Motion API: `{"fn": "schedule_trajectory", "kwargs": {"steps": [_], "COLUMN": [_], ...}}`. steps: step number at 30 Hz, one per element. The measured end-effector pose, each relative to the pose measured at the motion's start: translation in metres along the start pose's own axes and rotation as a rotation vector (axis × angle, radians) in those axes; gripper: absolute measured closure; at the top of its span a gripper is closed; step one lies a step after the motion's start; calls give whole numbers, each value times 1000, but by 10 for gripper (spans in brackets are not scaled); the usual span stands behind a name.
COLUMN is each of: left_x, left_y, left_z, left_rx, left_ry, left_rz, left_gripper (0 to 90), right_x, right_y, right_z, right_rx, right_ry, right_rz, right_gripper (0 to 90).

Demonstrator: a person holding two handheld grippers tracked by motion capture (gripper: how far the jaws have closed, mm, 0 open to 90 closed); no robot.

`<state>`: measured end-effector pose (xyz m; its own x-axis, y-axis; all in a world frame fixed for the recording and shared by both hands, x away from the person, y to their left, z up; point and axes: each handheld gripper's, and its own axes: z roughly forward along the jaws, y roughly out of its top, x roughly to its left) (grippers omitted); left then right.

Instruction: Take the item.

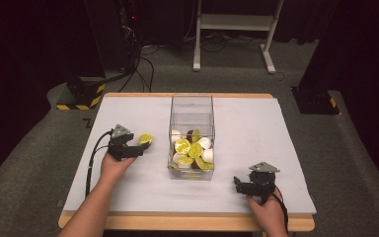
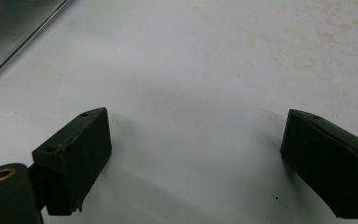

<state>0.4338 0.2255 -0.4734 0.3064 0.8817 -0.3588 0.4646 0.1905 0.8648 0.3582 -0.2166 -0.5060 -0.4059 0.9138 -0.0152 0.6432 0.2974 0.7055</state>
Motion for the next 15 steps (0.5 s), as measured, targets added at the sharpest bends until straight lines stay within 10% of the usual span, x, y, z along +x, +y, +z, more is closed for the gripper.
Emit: {"fn": "schedule_trajectory", "kwargs": {"steps": [15], "left_x": [5], "left_y": [-12], "left_z": [-28], "left_rx": [3], "left_ry": [-19], "left_rz": [-9], "left_gripper": [220], "right_x": [0], "right_y": [0], "right_z": [0], "right_rx": [0], "right_ry": [0], "right_rz": [0], "right_gripper": [83]}}
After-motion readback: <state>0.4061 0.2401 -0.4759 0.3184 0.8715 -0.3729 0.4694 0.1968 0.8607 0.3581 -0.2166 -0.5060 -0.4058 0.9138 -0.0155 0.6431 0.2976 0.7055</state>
